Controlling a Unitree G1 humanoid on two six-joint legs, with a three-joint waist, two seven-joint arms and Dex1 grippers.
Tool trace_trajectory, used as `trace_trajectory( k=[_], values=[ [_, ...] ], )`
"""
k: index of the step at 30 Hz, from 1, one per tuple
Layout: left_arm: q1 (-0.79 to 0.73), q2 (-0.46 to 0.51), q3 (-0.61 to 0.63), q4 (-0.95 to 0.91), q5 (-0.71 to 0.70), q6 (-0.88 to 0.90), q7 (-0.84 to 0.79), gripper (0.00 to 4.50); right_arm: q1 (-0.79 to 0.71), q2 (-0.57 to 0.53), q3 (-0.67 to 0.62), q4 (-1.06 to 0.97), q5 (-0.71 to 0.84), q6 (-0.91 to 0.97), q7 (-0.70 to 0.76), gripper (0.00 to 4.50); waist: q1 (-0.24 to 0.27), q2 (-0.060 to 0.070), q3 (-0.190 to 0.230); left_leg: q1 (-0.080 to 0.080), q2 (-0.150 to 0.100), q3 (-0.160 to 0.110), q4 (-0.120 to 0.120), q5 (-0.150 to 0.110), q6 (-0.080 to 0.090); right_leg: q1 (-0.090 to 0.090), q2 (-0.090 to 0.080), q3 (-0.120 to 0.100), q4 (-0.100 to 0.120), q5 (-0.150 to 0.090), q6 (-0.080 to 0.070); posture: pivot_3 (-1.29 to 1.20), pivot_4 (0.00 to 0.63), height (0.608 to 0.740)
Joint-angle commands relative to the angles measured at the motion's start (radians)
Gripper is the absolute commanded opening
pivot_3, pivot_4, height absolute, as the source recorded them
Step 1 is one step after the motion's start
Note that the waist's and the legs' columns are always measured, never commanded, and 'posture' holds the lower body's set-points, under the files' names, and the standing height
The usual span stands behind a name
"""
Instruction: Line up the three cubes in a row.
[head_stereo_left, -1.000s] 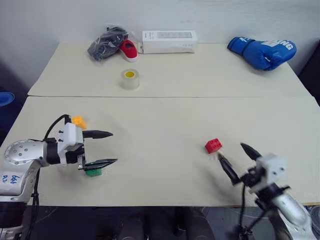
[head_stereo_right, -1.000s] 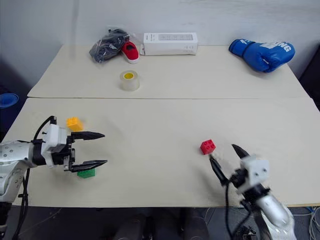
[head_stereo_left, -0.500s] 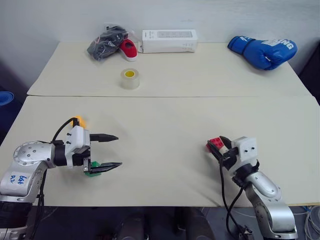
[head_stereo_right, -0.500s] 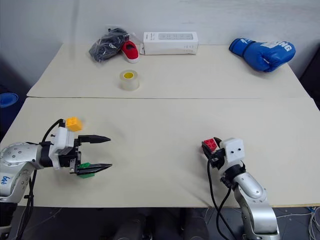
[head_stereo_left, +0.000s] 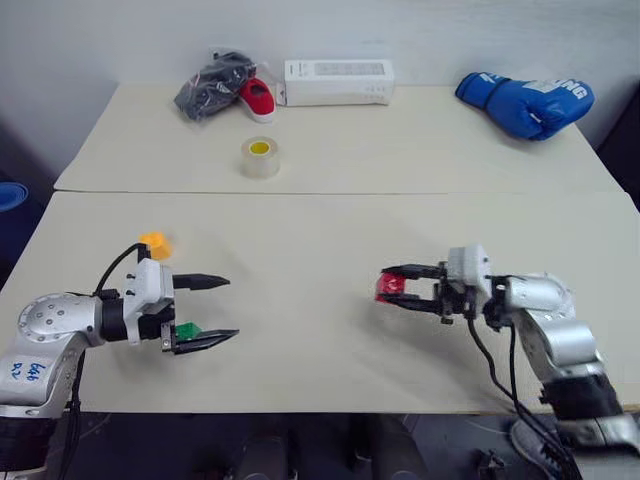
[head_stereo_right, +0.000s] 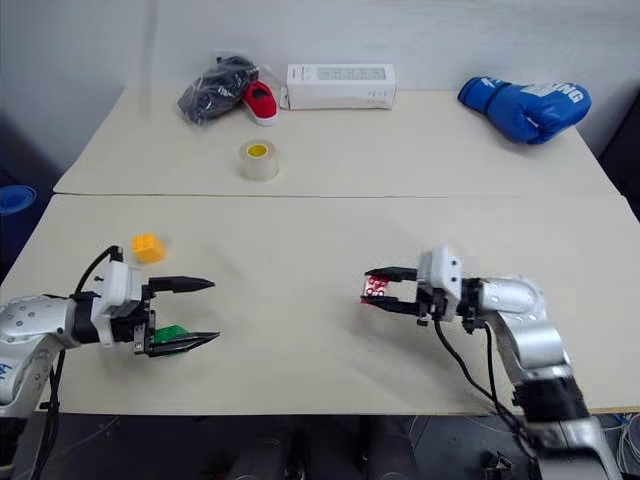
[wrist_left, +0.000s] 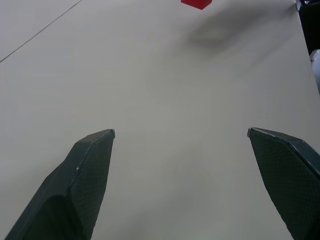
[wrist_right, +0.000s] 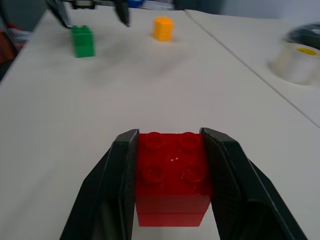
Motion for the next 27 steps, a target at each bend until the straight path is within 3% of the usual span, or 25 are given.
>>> trace_trajectory(
  k=[1, 8, 17, 21, 26, 27],
  values=[
    [0.015, 0.003, 0.034, -0.054, -0.021, 0.005, 0.003, 4.50, -0.081, 0.035, 0.060, 0.214, -0.046, -0.121, 0.147, 1.46, 0.003, 0.000, 0.000, 0.000, 0.000, 0.000, 0.001, 0.000, 0.000, 0.000, 0.000, 0.000, 0.000, 0.000, 0.000, 0.00, 0.150, 0.740],
    [0.035, 0.014, 0.067, -0.077, -0.024, 0.015, 0.003, 4.50, -0.202, 0.080, 0.094, 0.470, -0.107, -0.228, 0.233, 1.46, -0.001, 0.000, 0.000, 0.000, -0.001, -0.002, 0.002, 0.000, 0.001, 0.003, -0.002, -0.001, 0.000, 0.001, 0.001, 0.00, 0.150, 0.740],
    [0.155, 0.013, 0.278, -0.068, -0.073, 0.084, 0.045, 4.50, -0.160, 0.026, 0.019, 0.306, -0.027, -0.212, 0.239, 4.47, -0.001, 0.001, 0.000, -0.001, -0.001, -0.003, 0.002, 0.000, 0.000, 0.002, -0.002, -0.002, -0.001, 0.000, 0.001, 0.00, 0.150, 0.740],
    [0.291, 0.030, 0.436, 0.043, -0.053, 0.097, 0.011, 4.50, -0.052, -0.045, -0.077, 0.170, 0.043, -0.207, 0.206, 4.47, 0.001, 0.001, 0.000, 0.000, 0.000, -0.004, 0.002, 0.000, -0.001, 0.003, -0.002, -0.002, -0.001, 0.000, 0.001, 0.00, 0.150, 0.740],
    [0.423, 0.064, 0.560, 0.295, 0.008, 0.002, -0.070, 4.50, 0.112, -0.093, -0.214, 0.127, 0.167, -0.255, 0.280, 4.47, 0.002, 0.001, 0.000, 0.000, 0.000, -0.004, 0.002, -0.001, -0.001, 0.003, -0.001, -0.003, -0.002, 0.000, 0.001, 0.00, 0.150, 0.740],
    [0.439, 0.075, 0.563, 0.342, 0.029, -0.030, -0.083, 4.50, 0.167, -0.182, -0.180, 0.085, 0.239, -0.155, 0.282, 4.47, 0.004, 0.001, 0.000, 0.000, 0.000, -0.003, 0.002, -0.001, 0.000, 0.003, -0.001, -0.003, -0.002, 0.000, 0.001, 0.00, 0.150, 0.740]
  ],
)
